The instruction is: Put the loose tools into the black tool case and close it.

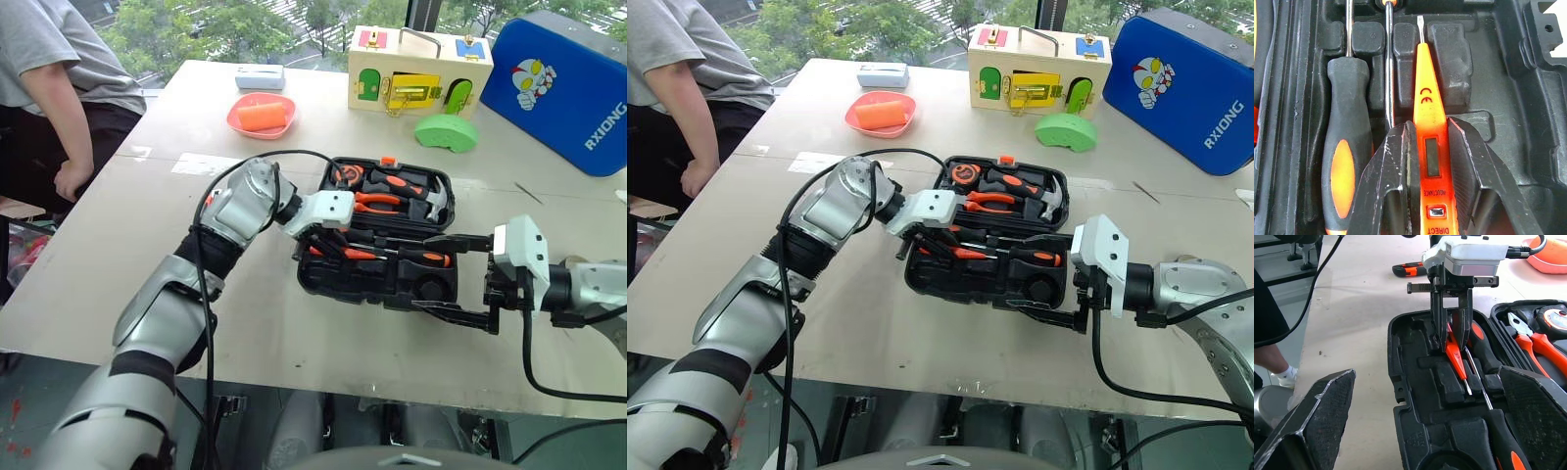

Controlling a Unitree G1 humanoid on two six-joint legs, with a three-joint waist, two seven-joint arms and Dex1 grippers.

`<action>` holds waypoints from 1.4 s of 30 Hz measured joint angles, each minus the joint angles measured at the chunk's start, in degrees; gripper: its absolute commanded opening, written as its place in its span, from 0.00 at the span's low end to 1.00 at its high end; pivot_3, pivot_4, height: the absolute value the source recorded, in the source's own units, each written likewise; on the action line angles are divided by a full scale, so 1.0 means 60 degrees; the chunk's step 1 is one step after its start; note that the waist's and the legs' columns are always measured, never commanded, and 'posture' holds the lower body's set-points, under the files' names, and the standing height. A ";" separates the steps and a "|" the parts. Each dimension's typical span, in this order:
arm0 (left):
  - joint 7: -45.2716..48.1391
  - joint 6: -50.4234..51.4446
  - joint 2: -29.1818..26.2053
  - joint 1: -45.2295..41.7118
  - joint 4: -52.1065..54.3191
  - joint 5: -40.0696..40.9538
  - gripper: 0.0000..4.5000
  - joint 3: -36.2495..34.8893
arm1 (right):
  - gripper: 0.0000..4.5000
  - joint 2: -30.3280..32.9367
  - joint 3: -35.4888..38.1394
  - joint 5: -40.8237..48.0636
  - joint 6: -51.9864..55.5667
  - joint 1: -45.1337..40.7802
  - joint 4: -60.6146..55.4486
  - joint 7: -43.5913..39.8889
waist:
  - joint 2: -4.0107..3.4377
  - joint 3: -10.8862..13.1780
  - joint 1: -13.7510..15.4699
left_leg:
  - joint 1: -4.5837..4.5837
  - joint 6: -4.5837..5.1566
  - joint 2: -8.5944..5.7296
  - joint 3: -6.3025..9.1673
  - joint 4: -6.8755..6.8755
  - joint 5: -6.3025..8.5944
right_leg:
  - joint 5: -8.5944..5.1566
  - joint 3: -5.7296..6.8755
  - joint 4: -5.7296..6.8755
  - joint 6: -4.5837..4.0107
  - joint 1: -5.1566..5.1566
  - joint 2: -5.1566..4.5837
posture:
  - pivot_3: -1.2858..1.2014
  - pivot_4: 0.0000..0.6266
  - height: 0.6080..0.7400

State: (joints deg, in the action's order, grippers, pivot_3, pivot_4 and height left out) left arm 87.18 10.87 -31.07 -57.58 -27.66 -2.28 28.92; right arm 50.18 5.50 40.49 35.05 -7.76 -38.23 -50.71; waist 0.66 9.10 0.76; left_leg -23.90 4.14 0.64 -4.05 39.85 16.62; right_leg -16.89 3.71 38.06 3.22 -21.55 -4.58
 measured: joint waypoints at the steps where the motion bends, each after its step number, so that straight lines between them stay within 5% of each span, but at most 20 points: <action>1: 0.0010 -0.0015 -0.0002 0.0012 0.0000 -0.0002 0.13 -0.0020 | 1.00 0.0000 -0.0001 0.0001 0.0000 -0.0001 0.0000 0.0003 | 0.0000 0.0000 -0.0001 | 0.0000 0.0000 0.0000 0.0000 0.0000 0.0000 | 0.0000 0.0000 0.0000 0.0000 0.0000 0.0000 | 0.52 0.24 0.96; 3: 0.0047 -0.0022 -0.0014 0.0022 0.0000 -0.0006 0.13 -0.0038 | 1.00 0.0000 -0.0001 0.0004 0.0004 -0.0003 0.0000 0.0008 | 0.0000 0.0000 -0.0011 | 0.0000 0.0000 0.0000 0.0000 0.0000 0.0000 | 0.0000 0.0000 0.0001 0.0000 0.0000 0.0001 | 0.52 0.24 0.96; 4: 0.0064 -0.0017 -0.0018 0.0023 0.0001 -0.0005 0.35 -0.0042 | 1.00 0.0000 -0.0001 0.0004 0.0007 -0.0005 0.0000 0.0010 | 0.0000 0.0000 -0.0013 | 0.0000 0.0000 0.0000 0.0000 0.0000 0.0000 | 0.0000 -0.0001 0.0001 0.0000 0.0000 0.0001 | 0.52 0.24 0.96; 8: 0.0467 0.0210 -0.0193 0.0281 0.0159 0.0139 0.67 -0.0133 | 1.00 -0.0028 -0.0020 0.0016 0.0104 -0.0152 0.0002 0.0050 | 0.0000 0.0000 -0.0016 | 0.0000 0.0000 0.0004 0.0000 0.0000 0.0000 | 0.0000 0.0000 0.0002 0.0000 -0.0002 0.0004 | 0.52 0.24 0.96; 17: 0.0845 0.2213 -0.1836 0.0684 0.2091 0.2401 0.67 -0.1288 | 1.00 -0.0089 -0.0039 0.0040 0.0170 -0.0176 0.0005 0.0096 | -0.0002 0.0000 -0.0015 | 0.0000 0.0000 0.0006 0.0006 0.0005 0.0000 | 0.0000 -0.0001 0.0003 -0.0001 0.0000 -0.0004 | 0.52 0.24 0.96; 24: -0.0469 0.3196 -0.1181 0.1604 0.1650 0.3293 0.00 -0.2841 | 1.00 -0.0088 -0.0045 0.0037 0.0170 -0.0187 0.0022 -0.0003 | -0.0002 -0.0001 0.0016 | 0.0000 0.0011 0.0005 0.0022 0.0041 0.0007 | 0.0001 0.0009 0.0015 0.0001 0.0022 -0.0005 | 0.52 0.24 0.96; 42: -0.1265 0.1849 -0.0182 0.2176 0.0667 0.2201 0.00 -0.2413 | 1.00 -0.0085 -0.0089 0.0033 0.0170 -0.0227 0.0174 -0.0060 | 0.0000 0.0000 0.0001 | 0.0000 0.0011 0.0005 0.0017 0.0041 0.0007 | 0.0001 0.0011 0.0024 0.0000 0.0017 -0.0001 | 0.52 0.24 0.96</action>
State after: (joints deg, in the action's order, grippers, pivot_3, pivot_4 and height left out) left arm 79.60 21.97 -32.16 -44.53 -23.65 10.93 14.44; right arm 49.68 4.97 40.69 36.07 -9.13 -37.19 -51.07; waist 0.66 9.09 0.77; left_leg -23.90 4.21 0.67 -3.95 40.10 16.66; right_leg -16.88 3.77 38.20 3.22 -21.45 -4.59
